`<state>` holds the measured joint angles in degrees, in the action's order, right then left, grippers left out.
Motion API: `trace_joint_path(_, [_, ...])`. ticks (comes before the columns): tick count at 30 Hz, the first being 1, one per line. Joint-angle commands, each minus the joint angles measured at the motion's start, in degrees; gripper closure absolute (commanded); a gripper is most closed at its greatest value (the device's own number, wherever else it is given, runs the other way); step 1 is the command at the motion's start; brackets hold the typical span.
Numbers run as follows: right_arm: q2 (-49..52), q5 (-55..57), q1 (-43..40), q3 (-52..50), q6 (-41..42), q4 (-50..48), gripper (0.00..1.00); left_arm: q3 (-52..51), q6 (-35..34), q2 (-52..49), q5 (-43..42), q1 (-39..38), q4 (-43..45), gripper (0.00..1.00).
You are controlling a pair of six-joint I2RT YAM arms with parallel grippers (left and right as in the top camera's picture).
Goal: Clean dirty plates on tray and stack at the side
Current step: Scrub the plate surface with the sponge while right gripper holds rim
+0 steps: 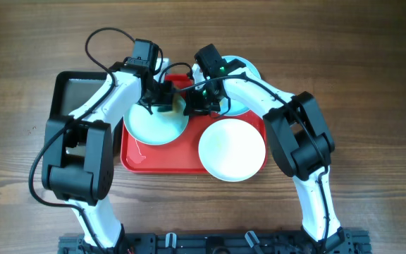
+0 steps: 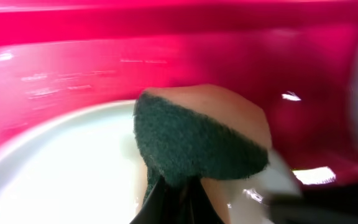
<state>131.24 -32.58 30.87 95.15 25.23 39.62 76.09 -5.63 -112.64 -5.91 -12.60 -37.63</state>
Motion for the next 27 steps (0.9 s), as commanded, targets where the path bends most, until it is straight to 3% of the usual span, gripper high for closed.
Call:
trace_joint_path(1, [1.1,-0.9,0.3,0.0,-0.6,0.1,0.96,-0.1,-15.6,-1.6,22.3,2.7,-2.5,0.96])
trace_joint_path(4, [1.1,-0.9,0.3,0.0,-0.7,0.1,0.96,-0.1,-20.1,-1.6,23.3,3.8,-7.1,0.96])
trace_joint_path(8, [1.1,-0.9,0.3,0.0,-0.7,0.1,0.96,-0.1,-20.4,-1.6,19.4,3.7,-13.8,0.96])
trace_joint_path(16, [1.1,-0.9,0.3,0.0,-0.6,0.0,0.96,-0.1,3.2,-1.6,-19.1,3.0,-17.9,0.96])
trace_joint_path(20, [1.1,-0.9,0.3,0.0,-0.6,0.0,0.96,-0.1,3.7,-2.3,-20.0,2.7,-11.7,0.96])
trace_joint_path(27, [1.1,-0.9,0.3,0.0,-0.7,0.0,0.96,-0.1,-1.6,-9.0,-18.4,2.8,-2.0,0.96])
